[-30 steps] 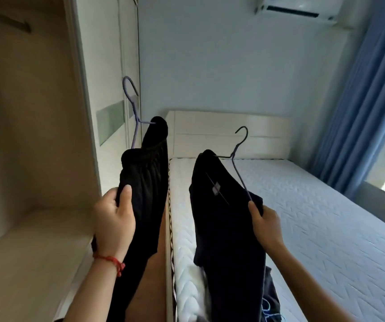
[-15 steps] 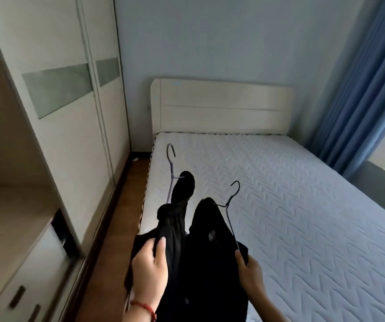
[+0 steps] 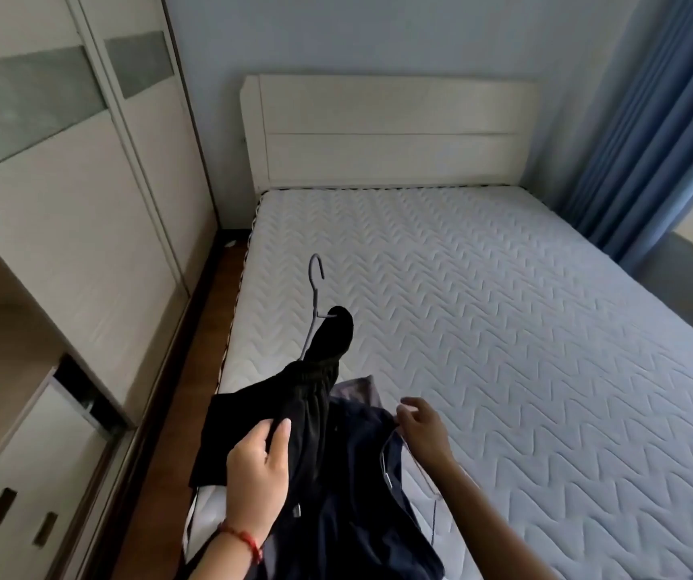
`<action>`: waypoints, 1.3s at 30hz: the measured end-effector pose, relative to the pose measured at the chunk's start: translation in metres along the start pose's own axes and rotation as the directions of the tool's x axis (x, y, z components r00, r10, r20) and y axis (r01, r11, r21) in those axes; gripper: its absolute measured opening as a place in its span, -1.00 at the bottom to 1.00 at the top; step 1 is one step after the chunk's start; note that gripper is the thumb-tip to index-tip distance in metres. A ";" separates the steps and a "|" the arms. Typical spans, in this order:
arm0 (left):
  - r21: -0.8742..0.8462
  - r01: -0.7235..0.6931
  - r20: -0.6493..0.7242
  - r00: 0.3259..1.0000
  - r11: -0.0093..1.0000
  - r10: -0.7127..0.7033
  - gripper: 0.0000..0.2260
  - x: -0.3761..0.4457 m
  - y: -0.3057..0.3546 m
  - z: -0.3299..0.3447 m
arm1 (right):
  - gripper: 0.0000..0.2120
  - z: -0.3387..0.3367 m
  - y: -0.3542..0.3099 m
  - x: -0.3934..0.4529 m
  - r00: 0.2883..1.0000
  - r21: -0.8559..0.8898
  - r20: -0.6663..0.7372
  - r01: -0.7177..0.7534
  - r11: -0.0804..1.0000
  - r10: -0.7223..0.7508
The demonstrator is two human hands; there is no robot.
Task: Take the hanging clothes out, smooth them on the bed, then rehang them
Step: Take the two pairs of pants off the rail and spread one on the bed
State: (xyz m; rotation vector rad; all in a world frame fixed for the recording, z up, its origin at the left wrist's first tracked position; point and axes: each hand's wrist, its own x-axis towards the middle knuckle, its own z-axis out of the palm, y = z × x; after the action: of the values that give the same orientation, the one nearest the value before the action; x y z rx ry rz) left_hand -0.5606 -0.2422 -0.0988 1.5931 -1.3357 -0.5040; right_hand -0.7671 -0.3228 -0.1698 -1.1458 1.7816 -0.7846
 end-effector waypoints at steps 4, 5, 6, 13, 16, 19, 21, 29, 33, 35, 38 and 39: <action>-0.036 -0.025 0.009 1.000 0.999 0.025 -0.61 0.017 0.004 -0.013 | -0.73 -0.010 -0.040 0.019 0.995 0.007 -0.023 0.098 0.995 -0.098; -0.044 -0.035 0.009 0.999 0.998 0.035 -0.62 0.022 0.003 -0.020 | -0.73 -0.012 -0.052 0.023 0.992 0.009 -0.026 0.127 0.992 -0.127; -0.047 -0.048 0.007 0.999 0.998 0.048 -0.63 0.028 0.003 -0.029 | -0.72 -0.014 -0.066 0.026 0.988 0.013 -0.026 0.156 0.988 -0.155; -0.087 -0.186 -0.016 0.982 0.979 0.186 -0.60 0.065 0.030 -0.088 | -0.67 -0.010 -0.157 0.041 0.932 -0.038 -0.023 0.361 0.932 -0.362; -0.118 -0.238 0.015 0.970 0.964 0.241 -0.64 0.078 0.046 -0.108 | -0.64 -0.013 -0.192 0.036 0.891 -0.079 -0.034 0.449 0.890 -0.453; -0.194 -0.281 0.036 0.955 0.940 0.293 -0.59 0.088 0.064 -0.122 | -0.60 -0.027 -0.222 0.029 0.831 -0.104 -0.084 0.542 0.834 -0.551; -0.231 -0.309 0.049 0.943 0.923 0.328 -0.57 0.093 0.075 -0.128 | -0.57 -0.044 -0.236 0.026 0.789 -0.135 -0.160 0.578 0.805 -0.593; -0.410 -0.315 0.208 0.882 0.856 0.424 -0.66 0.106 0.101 -0.128 | -0.58 -0.141 -0.232 -0.017 0.708 -0.290 -0.410 0.497 0.818 -0.575; -0.502 -0.316 0.278 0.823 0.805 0.496 -0.68 0.105 0.120 -0.112 | -0.61 -0.190 -0.200 -0.057 0.629 -0.321 -0.525 0.478 0.818 -0.574; -0.553 -0.311 0.324 0.774 0.773 0.543 -0.74 0.103 0.133 -0.104 | -0.59 -0.215 -0.184 -0.083 0.596 -0.349 -0.583 0.431 0.832 -0.552; -0.612 -0.325 0.353 0.704 0.721 0.617 -0.80 0.097 0.154 -0.094 | -0.62 -0.248 -0.162 -0.124 0.562 -0.372 -0.643 0.365 0.853 -0.521; -0.631 -0.336 0.348 0.684 0.699 0.642 -0.75 0.094 0.161 -0.089 | -0.61 -0.259 -0.154 -0.139 0.544 -0.392 -0.659 0.340 0.855 -0.519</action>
State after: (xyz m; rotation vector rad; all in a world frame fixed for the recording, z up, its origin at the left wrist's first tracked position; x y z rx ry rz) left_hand -0.5430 -0.2826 0.1034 0.5613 -1.7971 -0.9202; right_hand -0.9105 -0.2389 0.1179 -1.5989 2.3252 -1.5821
